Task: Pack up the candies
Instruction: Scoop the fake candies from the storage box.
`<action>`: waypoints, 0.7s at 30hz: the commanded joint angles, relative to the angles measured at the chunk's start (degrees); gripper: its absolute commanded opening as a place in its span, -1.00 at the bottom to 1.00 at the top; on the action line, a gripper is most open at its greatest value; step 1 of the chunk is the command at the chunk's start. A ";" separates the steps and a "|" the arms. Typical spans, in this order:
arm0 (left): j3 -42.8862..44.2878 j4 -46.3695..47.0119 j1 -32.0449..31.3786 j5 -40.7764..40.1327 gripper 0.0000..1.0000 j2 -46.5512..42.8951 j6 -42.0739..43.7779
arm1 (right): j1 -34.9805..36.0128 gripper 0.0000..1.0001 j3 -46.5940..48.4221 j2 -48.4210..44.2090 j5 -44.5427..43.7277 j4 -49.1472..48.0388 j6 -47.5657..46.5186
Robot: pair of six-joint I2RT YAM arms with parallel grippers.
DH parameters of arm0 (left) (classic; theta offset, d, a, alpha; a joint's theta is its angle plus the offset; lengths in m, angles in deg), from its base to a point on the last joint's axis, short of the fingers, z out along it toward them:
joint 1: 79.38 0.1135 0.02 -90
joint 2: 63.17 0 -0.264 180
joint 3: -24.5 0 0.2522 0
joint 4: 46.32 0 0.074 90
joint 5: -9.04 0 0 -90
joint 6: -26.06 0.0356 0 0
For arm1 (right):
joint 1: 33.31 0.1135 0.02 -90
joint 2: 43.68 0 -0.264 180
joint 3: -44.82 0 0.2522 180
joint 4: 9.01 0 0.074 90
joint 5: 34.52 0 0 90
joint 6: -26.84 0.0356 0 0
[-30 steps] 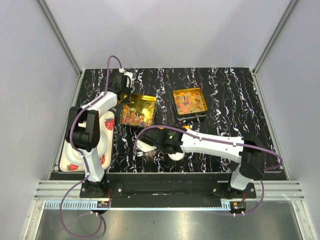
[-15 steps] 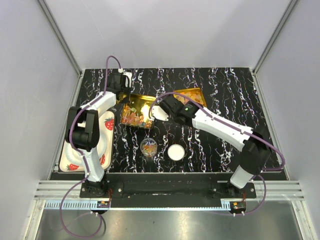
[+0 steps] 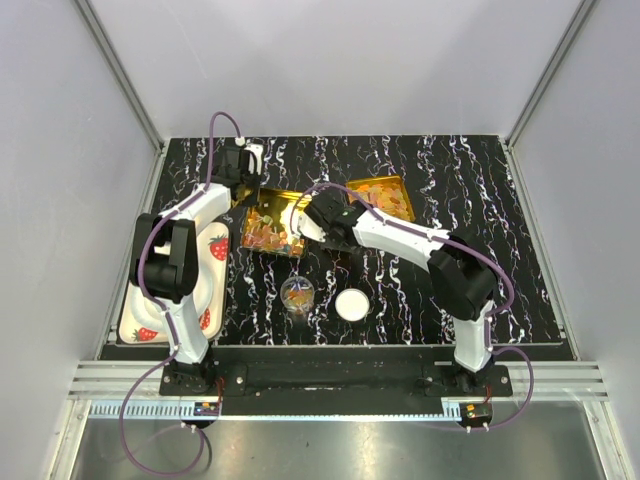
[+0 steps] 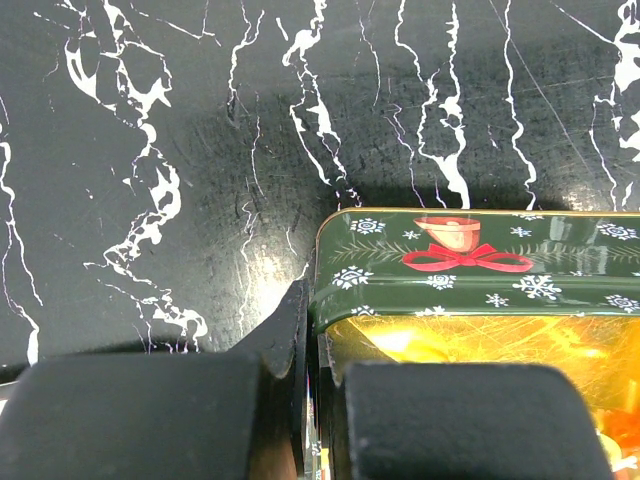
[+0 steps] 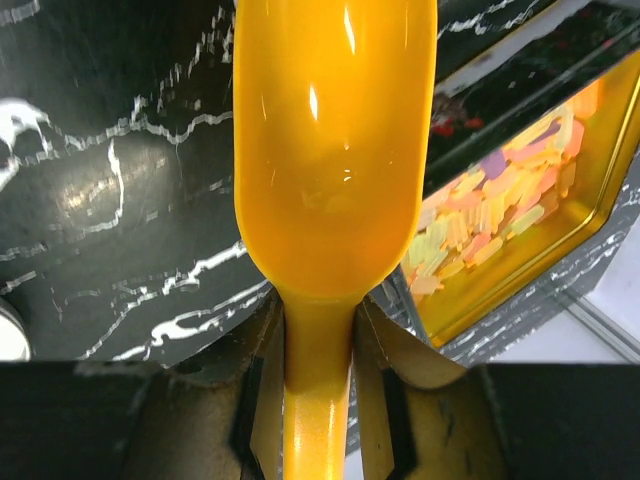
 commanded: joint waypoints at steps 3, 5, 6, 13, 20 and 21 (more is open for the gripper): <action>-0.37 3.41 0.35 2.40 -1.00 -2.69 0.45 | -0.29 -1.00 5.63 0.27 2.99 -4.04 2.48; -0.37 3.41 0.35 2.31 -1.00 -2.69 0.54 | -0.29 -1.00 6.33 0.36 3.70 -4.48 2.83; -0.45 3.41 0.35 2.31 -1.00 -2.60 0.45 | -0.29 -1.00 6.51 0.36 3.96 -4.83 2.92; -0.37 3.33 0.35 2.22 -1.00 -2.60 0.45 | -0.29 -1.00 8.35 0.71 5.80 -5.80 3.45; -0.10 3.06 0.44 2.13 -1.00 -2.34 0.45 | -0.29 -1.00 7.57 -3.32 11.69 -8.78 4.24; -0.10 3.06 0.44 2.05 -1.00 -2.34 0.45 | -0.29 -1.00 7.30 -3.68 12.39 -9.14 4.41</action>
